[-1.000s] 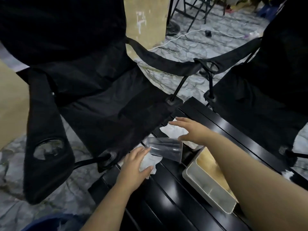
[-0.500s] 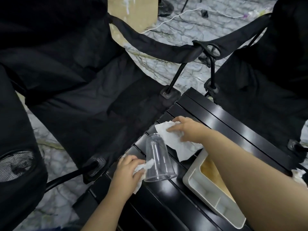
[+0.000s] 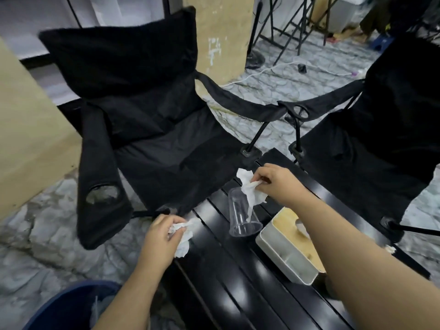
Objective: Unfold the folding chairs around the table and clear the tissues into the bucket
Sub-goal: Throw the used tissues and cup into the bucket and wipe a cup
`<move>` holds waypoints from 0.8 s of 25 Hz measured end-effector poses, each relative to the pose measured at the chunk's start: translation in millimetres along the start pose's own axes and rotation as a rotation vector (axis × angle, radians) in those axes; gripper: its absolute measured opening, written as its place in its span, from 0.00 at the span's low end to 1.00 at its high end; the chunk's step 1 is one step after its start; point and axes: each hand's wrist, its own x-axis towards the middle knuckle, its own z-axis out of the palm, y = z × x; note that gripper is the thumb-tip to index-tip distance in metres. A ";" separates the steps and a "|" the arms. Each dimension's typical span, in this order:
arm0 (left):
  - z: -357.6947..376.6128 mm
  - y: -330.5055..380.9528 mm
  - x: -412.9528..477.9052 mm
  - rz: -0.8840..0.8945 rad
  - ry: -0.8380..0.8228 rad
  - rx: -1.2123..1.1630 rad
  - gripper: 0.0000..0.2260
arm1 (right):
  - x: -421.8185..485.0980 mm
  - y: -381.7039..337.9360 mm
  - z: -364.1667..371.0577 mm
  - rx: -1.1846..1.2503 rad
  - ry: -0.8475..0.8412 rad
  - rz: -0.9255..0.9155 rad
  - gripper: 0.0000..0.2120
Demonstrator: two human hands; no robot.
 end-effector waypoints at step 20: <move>-137.7 -323.9 -202.3 -0.527 0.127 0.219 0.13 | -152.1 -244.9 432.7 0.135 -0.659 0.183 0.22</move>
